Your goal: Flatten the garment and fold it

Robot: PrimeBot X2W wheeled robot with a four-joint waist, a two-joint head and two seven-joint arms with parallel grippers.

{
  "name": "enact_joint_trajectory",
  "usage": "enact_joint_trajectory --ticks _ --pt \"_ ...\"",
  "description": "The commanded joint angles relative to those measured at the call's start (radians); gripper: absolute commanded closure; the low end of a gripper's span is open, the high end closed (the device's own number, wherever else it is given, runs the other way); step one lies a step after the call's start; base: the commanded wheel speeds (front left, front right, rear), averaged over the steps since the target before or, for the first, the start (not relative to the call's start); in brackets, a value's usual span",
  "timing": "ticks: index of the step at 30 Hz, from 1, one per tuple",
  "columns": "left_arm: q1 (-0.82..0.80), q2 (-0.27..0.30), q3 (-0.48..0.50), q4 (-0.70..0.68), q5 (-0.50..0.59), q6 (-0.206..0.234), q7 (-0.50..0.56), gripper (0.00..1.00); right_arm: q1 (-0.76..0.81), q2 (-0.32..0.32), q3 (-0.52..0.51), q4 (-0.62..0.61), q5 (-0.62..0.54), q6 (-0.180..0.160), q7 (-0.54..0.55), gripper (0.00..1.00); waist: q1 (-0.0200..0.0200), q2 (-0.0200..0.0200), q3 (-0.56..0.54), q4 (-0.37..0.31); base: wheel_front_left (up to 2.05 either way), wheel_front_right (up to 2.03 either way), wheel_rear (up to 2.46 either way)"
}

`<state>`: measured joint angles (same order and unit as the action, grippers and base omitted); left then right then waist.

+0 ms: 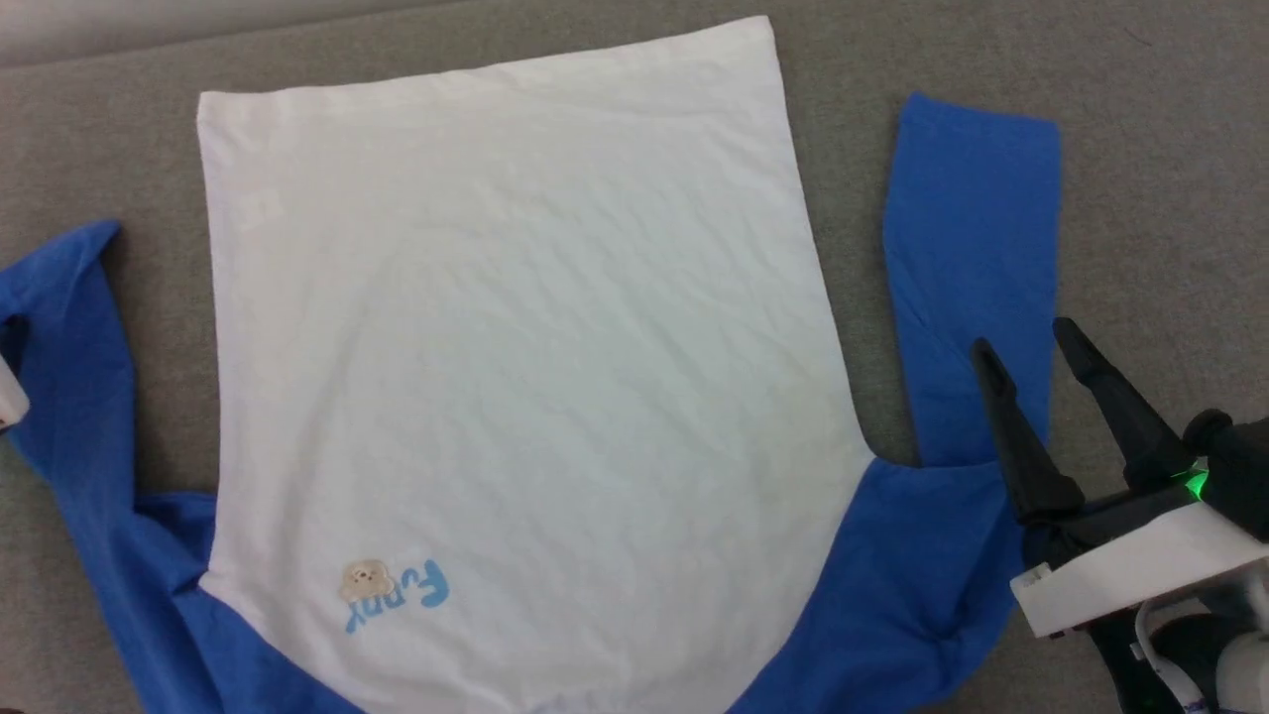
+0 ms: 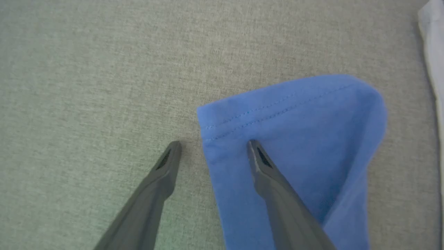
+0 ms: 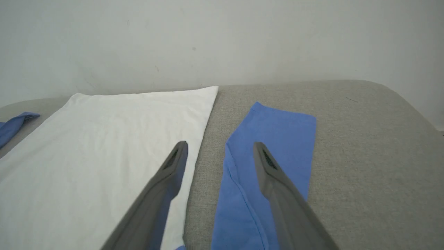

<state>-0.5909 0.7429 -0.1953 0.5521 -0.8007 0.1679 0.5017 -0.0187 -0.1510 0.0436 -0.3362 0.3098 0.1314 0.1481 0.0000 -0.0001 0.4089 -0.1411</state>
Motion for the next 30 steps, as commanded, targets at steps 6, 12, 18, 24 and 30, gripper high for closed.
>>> enact_joint_trajectory --ticks 6,12,18,24,30 --pt "-0.031 -0.009 -0.074 0.091 -0.033 -0.084 0.182 0.52 -0.012 -0.003 -0.001 0.028 0.015 -0.001 -0.015 0.0 0.0 0.0001 0.034 -0.037 0.0 0.0 0.0" --pt "-0.049 -0.03 -0.091 0.104 -0.026 -0.087 0.18 1.0 -0.012 -0.003 -0.002 0.048 0.017 -0.001 -0.009 0.0 0.0 0.0001 0.003 -0.03 0.0 0.0 0.0" --pt "-0.076 -0.013 -0.051 0.096 0.006 -0.065 0.01 1.0 0.019 0.006 -0.02 0.074 0.023 -0.001 0.002 0.0 0.0 0.0001 -0.098 -0.005 0.0 0.0 0.0" --pt "-0.064 0.021 0.006 0.063 0.012 -0.052 -0.141 1.0 0.07 0.021 -0.037 0.087 0.025 -0.001 0.02 0.0 0.0 0.0001 -0.212 0.025 0.0 0.0 0.0" --pt "-0.023 0.068 0.06 -0.009 0.01 -0.041 -0.234 1.0 0.116 0.038 -0.061 0.078 0.021 -0.001 0.041 0.0 0.0 0.0001 -0.281 0.056 0.0 0.0 0.0"
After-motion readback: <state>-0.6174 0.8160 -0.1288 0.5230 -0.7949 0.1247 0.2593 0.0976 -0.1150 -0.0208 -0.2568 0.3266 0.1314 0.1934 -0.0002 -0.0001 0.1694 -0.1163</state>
